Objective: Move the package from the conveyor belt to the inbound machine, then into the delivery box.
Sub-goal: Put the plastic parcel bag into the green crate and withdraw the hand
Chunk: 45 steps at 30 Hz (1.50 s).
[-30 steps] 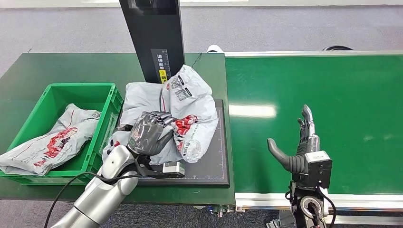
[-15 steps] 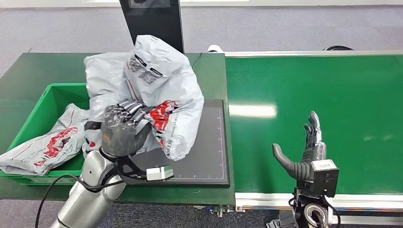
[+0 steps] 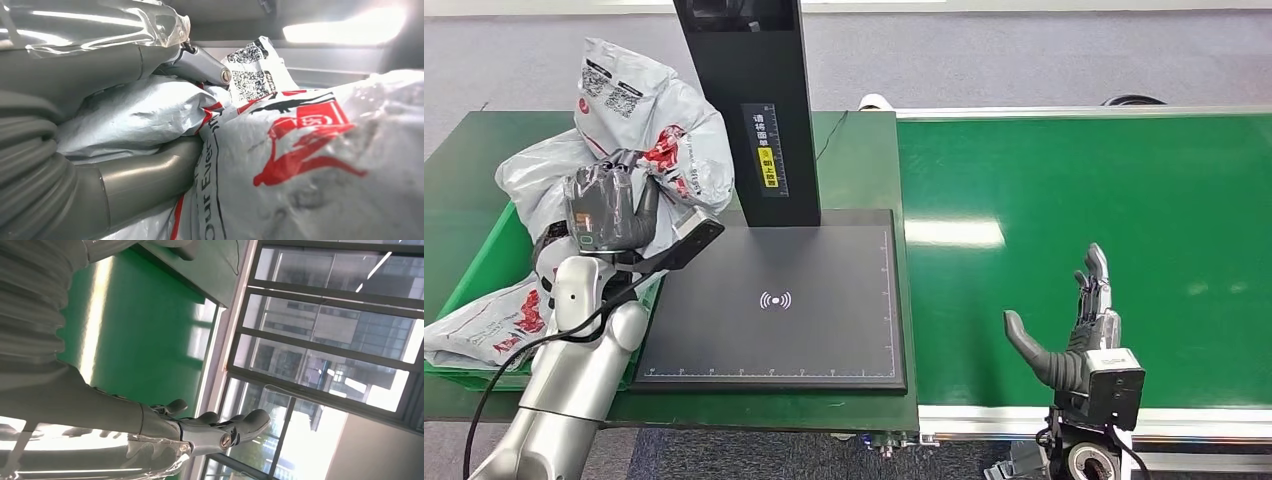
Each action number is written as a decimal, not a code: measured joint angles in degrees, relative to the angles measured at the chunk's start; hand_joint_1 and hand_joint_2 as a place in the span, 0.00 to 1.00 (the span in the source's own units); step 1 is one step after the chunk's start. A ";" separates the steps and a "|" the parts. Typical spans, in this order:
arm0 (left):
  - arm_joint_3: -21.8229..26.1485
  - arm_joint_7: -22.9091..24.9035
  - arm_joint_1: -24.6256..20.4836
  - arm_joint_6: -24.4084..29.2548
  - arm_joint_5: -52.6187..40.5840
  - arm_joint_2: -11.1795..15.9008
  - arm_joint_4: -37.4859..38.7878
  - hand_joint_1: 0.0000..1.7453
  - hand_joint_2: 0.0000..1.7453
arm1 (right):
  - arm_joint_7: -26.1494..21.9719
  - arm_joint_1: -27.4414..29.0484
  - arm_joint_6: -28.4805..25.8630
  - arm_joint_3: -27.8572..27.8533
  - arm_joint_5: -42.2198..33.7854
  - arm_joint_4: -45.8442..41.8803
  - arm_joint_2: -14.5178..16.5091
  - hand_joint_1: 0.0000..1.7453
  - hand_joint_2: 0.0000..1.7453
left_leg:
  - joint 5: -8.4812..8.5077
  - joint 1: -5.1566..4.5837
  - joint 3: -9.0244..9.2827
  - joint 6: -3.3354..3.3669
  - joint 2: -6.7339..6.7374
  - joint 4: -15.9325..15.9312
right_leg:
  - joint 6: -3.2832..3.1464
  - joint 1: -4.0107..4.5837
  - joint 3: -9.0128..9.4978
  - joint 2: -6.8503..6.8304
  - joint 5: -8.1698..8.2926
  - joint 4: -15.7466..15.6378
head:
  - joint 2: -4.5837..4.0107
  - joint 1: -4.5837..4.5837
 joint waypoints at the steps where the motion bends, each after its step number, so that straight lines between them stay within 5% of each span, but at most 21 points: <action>1: 0.51 0.56 -0.53 -0.45 -0.02 0.01 1.16 1.00 1.00 | 0.02 -0.02 0.03 -0.02 0.05 -0.02 0.03 0.00 1.00 | 0.00 0.00 -0.01 0.00 -0.01 0.00 | 0.00 0.00 0.00 -0.01 0.00 0.00 | 0.00 0.00; 12: 4.85 4.59 -4.76 -0.87 1.91 1.12 11.44 1.00 1.00 | 0.50 -0.35 0.85 -0.07 0.80 -0.03 0.19 0.00 1.00 | 0.00 0.01 -0.04 -0.01 0.04 -0.01 | -0.01 0.01 -0.05 0.05 0.00 0.01 | 0.00 -0.01; 16: 9.81 6.85 -8.43 0.07 1.06 3.61 22.78 1.00 1.00 | 0.74 -1.10 1.02 -0.05 0.85 0.27 0.30 0.00 1.00 | 0.01 0.02 -0.07 -0.02 0.02 -0.02 | -0.01 0.03 -0.04 0.03 -0.01 0.03 | 0.00 0.02; 27: 16.12 10.24 -11.39 -9.79 -2.28 8.10 36.83 0.99 1.00 | 1.23 -2.67 2.24 0.21 1.65 1.62 0.79 0.00 1.00 | 0.00 0.03 -0.07 -0.02 0.09 -0.03 | -0.01 0.03 -0.08 0.10 -0.01 0.03 | 0.00 0.01; 28: 16.24 10.46 -11.50 -10.93 -2.65 8.14 37.52 0.93 1.00 | 1.28 -2.94 2.37 0.24 1.71 1.79 0.85 0.00 1.00 | 0.00 0.03 -0.07 -0.02 0.11 -0.03 | -0.01 0.03 -0.07 0.11 -0.01 0.03 | 0.00 0.01; 32: 16.44 11.23 -12.53 -18.07 -3.72 8.31 40.02 0.05 1.00 | 1.49 -4.07 3.02 0.40 2.05 2.63 1.10 0.00 1.00 | 0.00 0.02 -0.06 -0.02 0.13 -0.03 | -0.01 0.02 -0.05 0.13 0.00 0.04 | 0.00 0.00; 36: 16.85 9.65 -13.49 -24.69 -3.55 8.61 41.98 0.00 1.00 | 1.64 -5.18 3.56 0.64 2.57 3.73 1.31 0.00 1.00 | -0.01 0.02 -0.03 -0.03 0.11 -0.03 | -0.01 0.02 -0.04 0.13 -0.01 0.04 | 0.00 -0.01; 45: 17.81 8.43 -14.18 -25.42 -2.99 8.66 43.58 0.00 1.00 | 1.90 -6.09 3.62 0.66 2.69 5.17 1.32 0.00 1.00 | 0.00 0.02 0.06 -0.03 0.10 -0.05 | -0.01 0.03 0.06 0.13 -0.01 0.04 | 0.00 0.00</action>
